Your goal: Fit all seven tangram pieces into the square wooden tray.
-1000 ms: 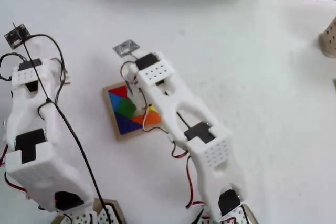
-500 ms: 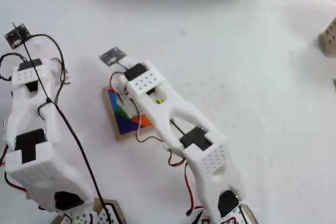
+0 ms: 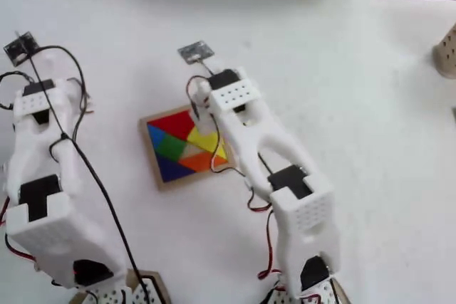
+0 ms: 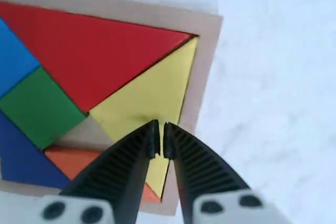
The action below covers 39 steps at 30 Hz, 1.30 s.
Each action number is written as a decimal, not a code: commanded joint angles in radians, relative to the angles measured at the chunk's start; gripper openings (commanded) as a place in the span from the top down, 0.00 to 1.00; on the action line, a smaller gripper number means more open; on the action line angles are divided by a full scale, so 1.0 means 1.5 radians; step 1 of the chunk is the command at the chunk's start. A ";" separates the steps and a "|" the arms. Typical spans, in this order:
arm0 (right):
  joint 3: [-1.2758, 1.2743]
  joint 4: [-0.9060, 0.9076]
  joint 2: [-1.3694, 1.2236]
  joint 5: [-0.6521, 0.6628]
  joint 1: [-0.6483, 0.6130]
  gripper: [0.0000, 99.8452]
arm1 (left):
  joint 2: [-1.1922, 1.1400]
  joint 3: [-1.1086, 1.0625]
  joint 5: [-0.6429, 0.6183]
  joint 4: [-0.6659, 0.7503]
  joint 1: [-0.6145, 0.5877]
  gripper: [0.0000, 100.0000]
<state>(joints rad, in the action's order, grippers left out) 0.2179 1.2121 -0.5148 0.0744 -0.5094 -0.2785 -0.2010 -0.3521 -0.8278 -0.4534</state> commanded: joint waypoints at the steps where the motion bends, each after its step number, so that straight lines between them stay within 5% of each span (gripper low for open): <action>1: -0.001 -0.040 0.039 -0.002 0.042 0.98 | 0.002 0.043 -0.006 0.005 -0.064 0.76; 3: -0.013 -0.072 0.039 0.005 0.055 0.98 | 0.002 0.046 -0.014 0.005 -0.087 0.69; 10: -0.042 -0.103 0.040 0.052 0.035 0.98 | -0.063 0.080 -0.037 -0.003 -0.152 0.68; 16: -0.043 -0.103 0.040 0.053 0.027 0.98 | -0.252 0.281 -0.017 -0.034 -0.159 0.68; 25: -0.044 -0.114 0.040 0.053 0.029 0.98 | -0.412 0.598 -0.016 -0.275 -0.158 0.70; 31: -0.044 -0.117 0.039 0.053 0.027 0.98 | -0.470 0.673 0.086 -0.372 -0.124 0.84; 39: -0.044 -0.116 0.039 0.053 0.029 0.98 | -0.480 0.730 0.097 -0.457 -0.114 0.80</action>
<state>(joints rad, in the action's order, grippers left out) 0.1473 1.0510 -0.5148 0.1389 -0.4603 -0.9950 0.8470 -0.2217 -1.4400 -0.6437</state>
